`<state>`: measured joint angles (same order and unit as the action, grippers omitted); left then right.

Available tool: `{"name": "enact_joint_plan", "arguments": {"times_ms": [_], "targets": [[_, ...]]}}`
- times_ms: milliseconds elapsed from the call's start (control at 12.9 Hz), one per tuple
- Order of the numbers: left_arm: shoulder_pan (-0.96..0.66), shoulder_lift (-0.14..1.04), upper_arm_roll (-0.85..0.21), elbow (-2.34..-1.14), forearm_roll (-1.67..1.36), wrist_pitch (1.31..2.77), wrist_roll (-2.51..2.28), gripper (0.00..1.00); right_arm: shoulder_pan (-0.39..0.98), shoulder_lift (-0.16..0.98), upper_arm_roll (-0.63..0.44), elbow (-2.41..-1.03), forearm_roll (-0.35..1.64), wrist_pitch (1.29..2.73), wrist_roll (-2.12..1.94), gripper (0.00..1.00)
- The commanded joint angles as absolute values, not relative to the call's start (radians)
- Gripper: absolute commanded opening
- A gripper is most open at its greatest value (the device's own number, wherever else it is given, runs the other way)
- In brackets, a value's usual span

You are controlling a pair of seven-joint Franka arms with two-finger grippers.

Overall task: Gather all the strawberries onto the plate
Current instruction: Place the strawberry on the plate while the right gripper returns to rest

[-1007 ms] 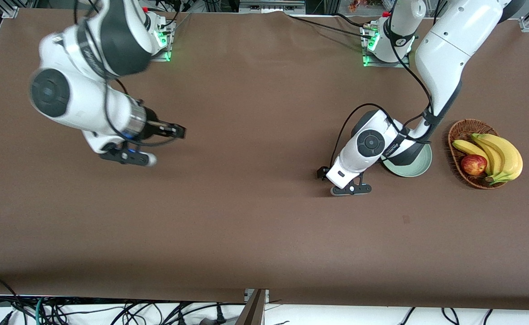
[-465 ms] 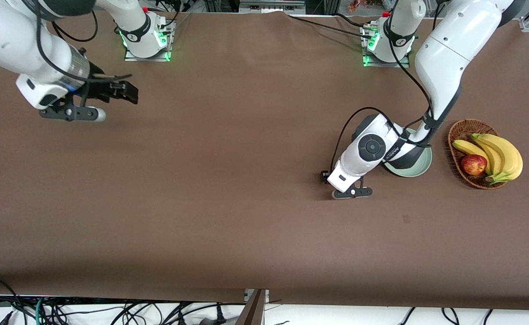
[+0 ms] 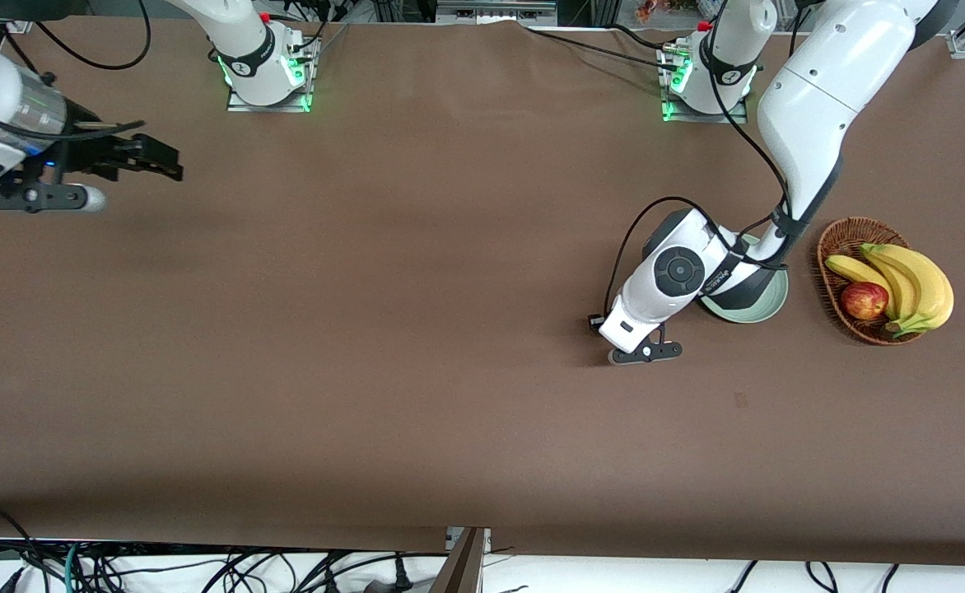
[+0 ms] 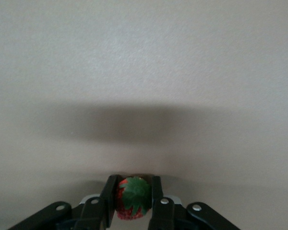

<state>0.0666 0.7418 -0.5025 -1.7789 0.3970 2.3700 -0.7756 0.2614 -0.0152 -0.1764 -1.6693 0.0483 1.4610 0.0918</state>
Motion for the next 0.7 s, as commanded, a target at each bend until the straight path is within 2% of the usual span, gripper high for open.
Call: {"name": "enact_joint_plan", "arguments": {"times_ms": [0,155,465,620], "targets": [[0.087,0.659,-0.521,-1.778,0.413,2.196,-0.769,0.25,0.109,-0.046,-0.049,-1.660,0.008,1.437,0.046,0.99],[0.199,0.589,-0.592,-1.837,0.377,2.129,-0.677,0.25,0.110,-0.054,-0.040,-1.657,-0.047,1.436,0.060,1.00],[0.576,0.512,-0.779,-1.974,0.379,2.045,-0.439,0.25,0.109,-0.034,-0.043,-1.612,-0.068,1.428,0.055,1.00],[0.673,0.518,-0.784,-1.993,0.390,2.034,-0.333,0.25,0.106,-0.034,-0.052,-1.611,-0.064,1.430,0.054,1.00]]}}
